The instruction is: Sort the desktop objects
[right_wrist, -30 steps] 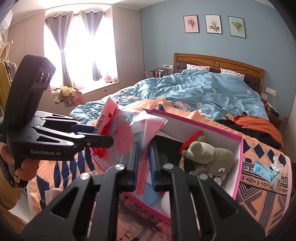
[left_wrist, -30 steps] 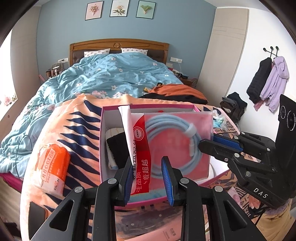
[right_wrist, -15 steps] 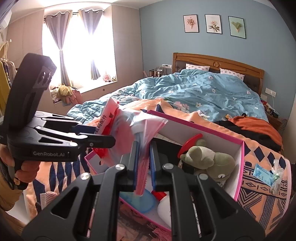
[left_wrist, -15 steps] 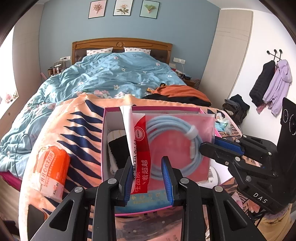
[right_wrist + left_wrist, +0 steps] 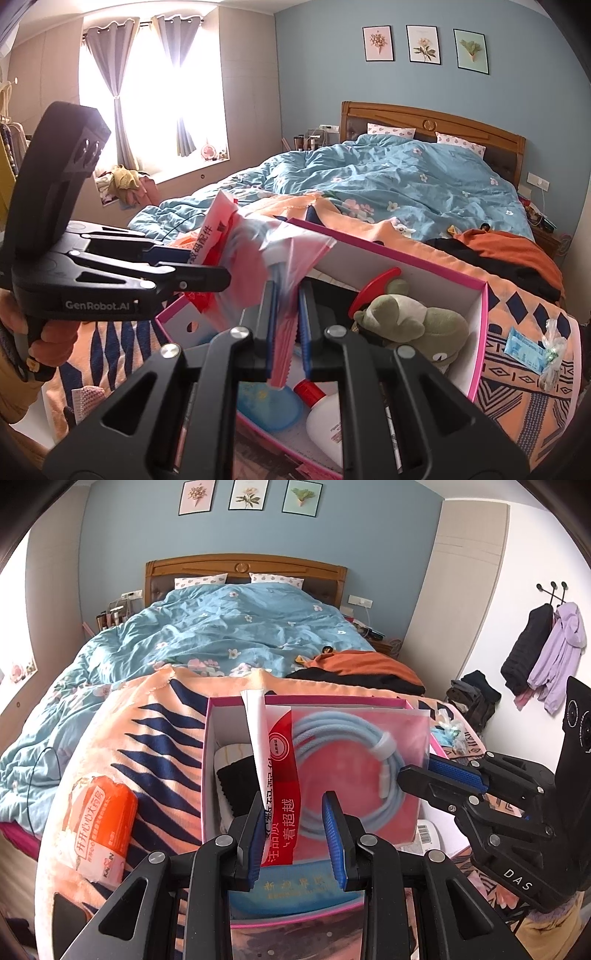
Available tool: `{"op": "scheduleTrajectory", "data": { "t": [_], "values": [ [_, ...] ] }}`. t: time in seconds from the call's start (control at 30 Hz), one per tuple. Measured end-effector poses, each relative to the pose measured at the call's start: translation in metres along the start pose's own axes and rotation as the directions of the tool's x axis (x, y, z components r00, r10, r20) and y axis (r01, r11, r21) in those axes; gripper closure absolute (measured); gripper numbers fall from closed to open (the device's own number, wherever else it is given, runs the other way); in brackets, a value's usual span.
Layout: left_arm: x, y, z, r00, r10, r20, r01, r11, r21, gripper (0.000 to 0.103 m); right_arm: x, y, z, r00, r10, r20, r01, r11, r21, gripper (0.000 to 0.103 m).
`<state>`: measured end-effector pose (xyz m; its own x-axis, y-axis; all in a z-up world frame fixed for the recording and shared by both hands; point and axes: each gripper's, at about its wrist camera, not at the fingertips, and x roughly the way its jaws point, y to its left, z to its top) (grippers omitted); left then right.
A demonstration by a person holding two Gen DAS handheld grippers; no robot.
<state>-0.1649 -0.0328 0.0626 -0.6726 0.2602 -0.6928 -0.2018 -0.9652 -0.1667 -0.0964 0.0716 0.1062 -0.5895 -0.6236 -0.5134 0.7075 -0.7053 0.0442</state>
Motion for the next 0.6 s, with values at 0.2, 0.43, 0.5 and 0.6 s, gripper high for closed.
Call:
{"op": "scheduleTrajectory", "data": {
  "t": [0.2, 0.43, 0.5, 0.6],
  "values": [
    [0.006, 0.003, 0.001, 1.0, 0.007, -0.005, -0.007, 1.0, -0.01, 0.074, 0.008, -0.001, 0.003, 1.0, -0.006, -0.012, 0.006, 1.0, -0.007, 0.09],
    [0.012, 0.007, 0.005, 1.0, 0.014, -0.013, -0.014, 1.0, -0.014, 0.074, 0.015, -0.002, 0.005, 1.0, -0.013, -0.024, 0.013, 1.0, -0.014, 0.09],
    [0.015, 0.007, 0.006, 1.0, 0.018, -0.016, -0.018, 1.0, -0.015, 0.074, 0.017, -0.004, 0.005, 0.999, -0.014, -0.031, 0.013, 1.0, -0.012, 0.09],
    [0.02, 0.008, 0.007, 1.0, 0.021, -0.023, -0.022, 1.0, -0.018, 0.074, 0.022, -0.005, 0.006, 0.999, -0.017, -0.04, 0.017, 1.0, -0.013, 0.09]
  ]
}}
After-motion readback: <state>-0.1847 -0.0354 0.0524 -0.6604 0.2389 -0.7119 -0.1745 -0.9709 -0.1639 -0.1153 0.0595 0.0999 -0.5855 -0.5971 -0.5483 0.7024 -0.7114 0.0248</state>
